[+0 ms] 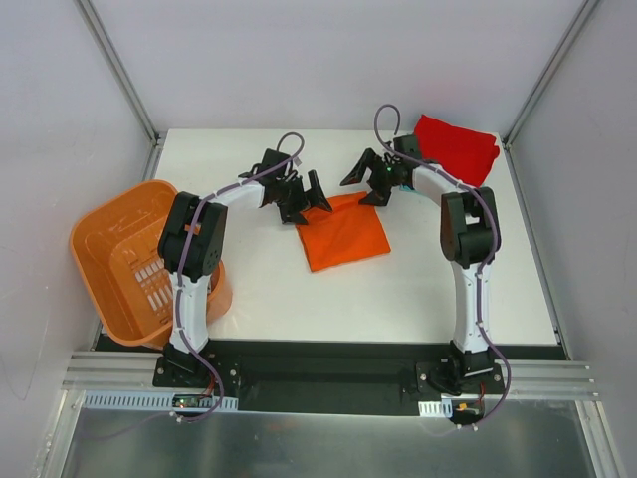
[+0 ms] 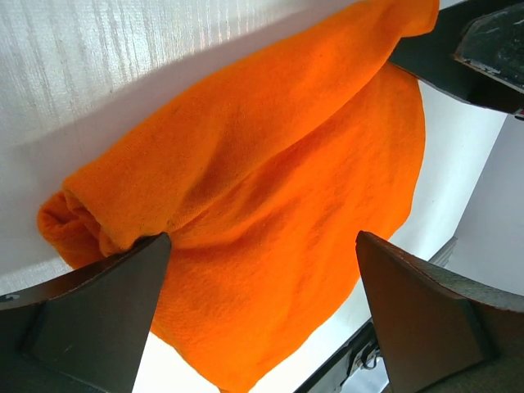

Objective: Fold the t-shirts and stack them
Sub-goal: Neatly place the folded tshirt to the corner

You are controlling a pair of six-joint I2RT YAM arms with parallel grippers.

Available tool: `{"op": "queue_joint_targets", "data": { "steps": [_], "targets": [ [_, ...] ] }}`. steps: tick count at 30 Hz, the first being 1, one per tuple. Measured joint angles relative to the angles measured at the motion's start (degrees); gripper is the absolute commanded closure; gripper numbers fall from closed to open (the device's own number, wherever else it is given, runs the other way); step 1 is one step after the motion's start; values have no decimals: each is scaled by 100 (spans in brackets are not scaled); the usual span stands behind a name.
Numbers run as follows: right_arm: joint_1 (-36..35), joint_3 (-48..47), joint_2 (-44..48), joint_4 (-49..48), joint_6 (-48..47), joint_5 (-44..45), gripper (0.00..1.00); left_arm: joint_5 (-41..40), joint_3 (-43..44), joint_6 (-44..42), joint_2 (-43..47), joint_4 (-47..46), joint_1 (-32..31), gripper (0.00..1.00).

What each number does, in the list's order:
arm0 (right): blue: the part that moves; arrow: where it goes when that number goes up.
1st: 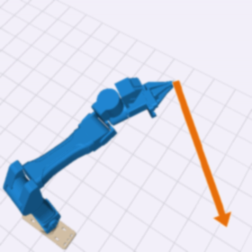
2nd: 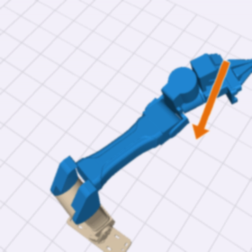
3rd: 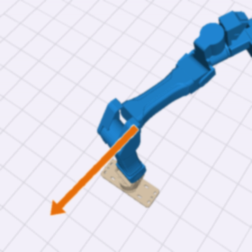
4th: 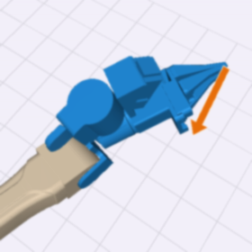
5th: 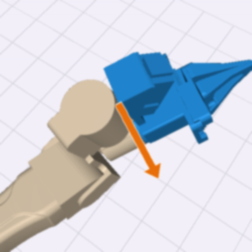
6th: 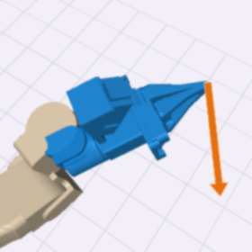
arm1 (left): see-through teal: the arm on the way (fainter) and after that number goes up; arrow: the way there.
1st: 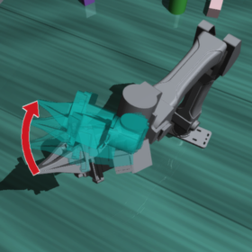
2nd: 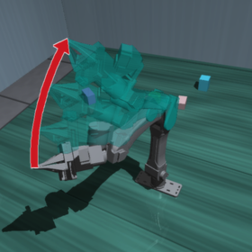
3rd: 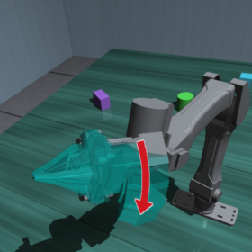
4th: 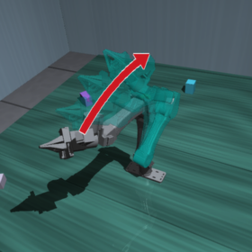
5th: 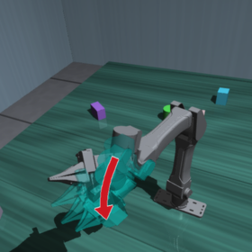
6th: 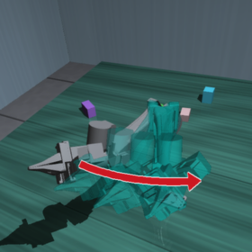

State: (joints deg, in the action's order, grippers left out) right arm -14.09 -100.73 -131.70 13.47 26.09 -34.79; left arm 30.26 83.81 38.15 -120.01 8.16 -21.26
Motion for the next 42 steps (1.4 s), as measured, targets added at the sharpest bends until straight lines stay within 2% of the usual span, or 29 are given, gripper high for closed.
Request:
{"op": "queue_joint_targets", "data": {
  "steps": [4,9,12,16,20,25,28,32,42],
  "targets": [
    [7,-37,-24,35,-35,-59,3,46,-11,-7,17,-20,0,1],
    [-87,-44,382,697,-754,367,3,48,-79,-101,417,140,0,0],
    [-225,337,1368,1086,-1346,1045,3,-74,-339,-190,1226,175,-13,1],
    [-455,1032,3141,1327,-1978,1829,3,-310,-1126,-365,2966,39,-17,1],
    [-492,1394,3770,1440,-2271,2251,3,-658,-2256,-463,4319,-37,-133,1],
    [-466,1528,2898,1810,-2535,2544,1,-1023,-3359,-466,4631,240,-529,1],
    [-461,1491,2181,2111,-2647,2575,5,-1167,-3783,-442,4666,479,-693,1],
    [-466,1436,1685,2343,-2706,2721,8,-1290,-3941,-415,4745,529,-728,1],
    [-730,979,1165,2540,-2848,3010,17,-1434,-3943,-361,4677,487,-769,1]
  ]
}}
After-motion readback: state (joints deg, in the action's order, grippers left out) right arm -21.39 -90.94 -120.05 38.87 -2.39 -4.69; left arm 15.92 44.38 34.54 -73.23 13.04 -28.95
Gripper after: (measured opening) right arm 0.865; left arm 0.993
